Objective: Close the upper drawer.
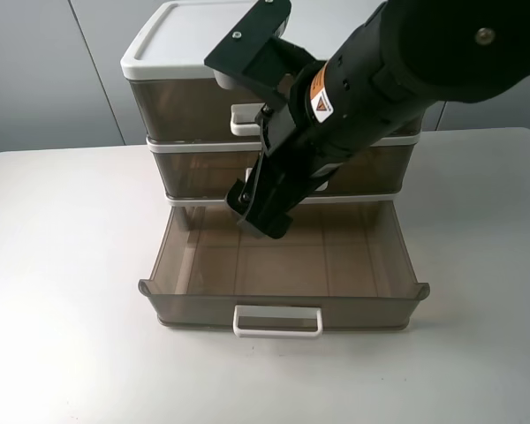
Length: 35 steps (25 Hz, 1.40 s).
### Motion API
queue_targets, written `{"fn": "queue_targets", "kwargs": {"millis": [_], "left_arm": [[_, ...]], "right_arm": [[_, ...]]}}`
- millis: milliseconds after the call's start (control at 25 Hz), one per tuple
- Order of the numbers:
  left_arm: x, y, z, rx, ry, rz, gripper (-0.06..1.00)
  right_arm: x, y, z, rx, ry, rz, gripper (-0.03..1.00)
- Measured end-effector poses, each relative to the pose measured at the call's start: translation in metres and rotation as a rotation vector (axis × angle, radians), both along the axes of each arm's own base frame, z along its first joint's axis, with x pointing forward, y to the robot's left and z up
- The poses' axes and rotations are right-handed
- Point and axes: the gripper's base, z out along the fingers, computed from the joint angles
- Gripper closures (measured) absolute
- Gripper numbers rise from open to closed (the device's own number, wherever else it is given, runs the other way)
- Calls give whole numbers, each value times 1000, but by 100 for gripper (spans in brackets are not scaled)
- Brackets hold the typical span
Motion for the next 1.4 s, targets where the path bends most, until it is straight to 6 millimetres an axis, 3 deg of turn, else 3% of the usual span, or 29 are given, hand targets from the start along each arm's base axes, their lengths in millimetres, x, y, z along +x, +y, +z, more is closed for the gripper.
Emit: {"fn": "queue_targets", "kwargs": {"millis": [120, 280, 440, 640, 840, 920, 1040, 1160, 1240, 1400], "left_arm": [[0, 0, 0, 0, 0, 0, 20], [0, 0, 0, -3, 0, -2, 20], [0, 0, 0, -3, 0, -2, 20], [0, 0, 0, -3, 0, -2, 20], [0, 0, 0, -3, 0, -2, 20], [0, 0, 0, -3, 0, -2, 20], [0, 0, 0, -3, 0, -2, 20], [0, 0, 0, -3, 0, -2, 20], [0, 0, 0, -3, 0, -2, 20], [0, 0, 0, -3, 0, -2, 20]], "right_arm": [[-2, -1, 2, 2, 42, -24, 27], [-20, 0, 42, 38, 127, -47, 27], [-35, -18, 74, 47, 204, -115, 27], [-25, -74, 93, 51, 279, -317, 27], [-4, -157, 116, 95, 190, -617, 27], [-7, -190, 126, 110, 136, -747, 27], [-22, -224, 141, 144, 55, -887, 27], [-49, -239, 149, 165, -23, -950, 27], [-73, -246, 145, 163, -70, -989, 27], [-114, -250, 111, 190, -55, -1046, 27]]}}
